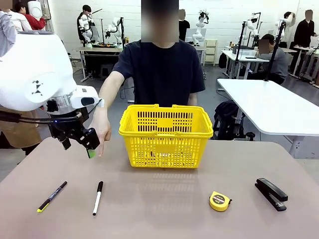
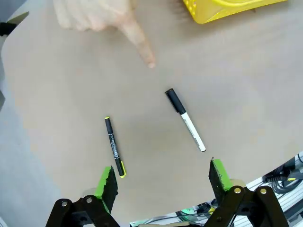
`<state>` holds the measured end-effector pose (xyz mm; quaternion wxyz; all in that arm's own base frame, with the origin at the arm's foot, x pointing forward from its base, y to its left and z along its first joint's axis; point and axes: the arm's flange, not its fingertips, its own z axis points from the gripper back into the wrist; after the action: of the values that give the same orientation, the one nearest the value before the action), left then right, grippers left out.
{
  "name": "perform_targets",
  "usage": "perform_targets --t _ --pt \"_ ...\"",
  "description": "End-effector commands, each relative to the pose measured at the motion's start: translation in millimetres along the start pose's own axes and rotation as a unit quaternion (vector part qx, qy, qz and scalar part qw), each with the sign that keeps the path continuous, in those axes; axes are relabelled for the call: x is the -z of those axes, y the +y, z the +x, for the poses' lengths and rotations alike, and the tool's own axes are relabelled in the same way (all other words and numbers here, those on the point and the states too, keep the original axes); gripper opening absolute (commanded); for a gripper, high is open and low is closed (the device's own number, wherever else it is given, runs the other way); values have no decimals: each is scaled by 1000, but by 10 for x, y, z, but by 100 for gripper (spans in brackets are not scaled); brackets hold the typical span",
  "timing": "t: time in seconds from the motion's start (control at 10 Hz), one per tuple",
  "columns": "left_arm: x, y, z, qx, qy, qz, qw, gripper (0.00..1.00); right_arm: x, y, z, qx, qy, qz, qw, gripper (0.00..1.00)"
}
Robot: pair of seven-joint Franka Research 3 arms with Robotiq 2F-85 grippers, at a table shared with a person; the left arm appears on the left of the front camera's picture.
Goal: Place the items the person wants into the basket.
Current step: Pick up the item the person points to and place it in the Market Basket.
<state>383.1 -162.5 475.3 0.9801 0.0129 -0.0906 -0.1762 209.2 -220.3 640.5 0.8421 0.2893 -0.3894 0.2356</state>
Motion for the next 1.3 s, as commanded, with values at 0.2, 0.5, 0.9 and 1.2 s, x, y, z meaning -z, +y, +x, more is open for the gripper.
perform_targets --t 0.2,0.5,0.9,1.2 --pt "-71 17 0 3 -3 -13 1000 100 1 -3 5 -5 -12 11 1000 100" --pt "-41 19 8 0 -4 -10 1000 100 1 -3 5 -5 -12 11 1000 100" --pt "739 -521 -276 -84 20 29 996 100 1 -3 5 -5 -12 11 1000 100" --pt "1158 -754 -476 -182 17 54 982 100 1 -3 5 -5 -12 11 1000 100"
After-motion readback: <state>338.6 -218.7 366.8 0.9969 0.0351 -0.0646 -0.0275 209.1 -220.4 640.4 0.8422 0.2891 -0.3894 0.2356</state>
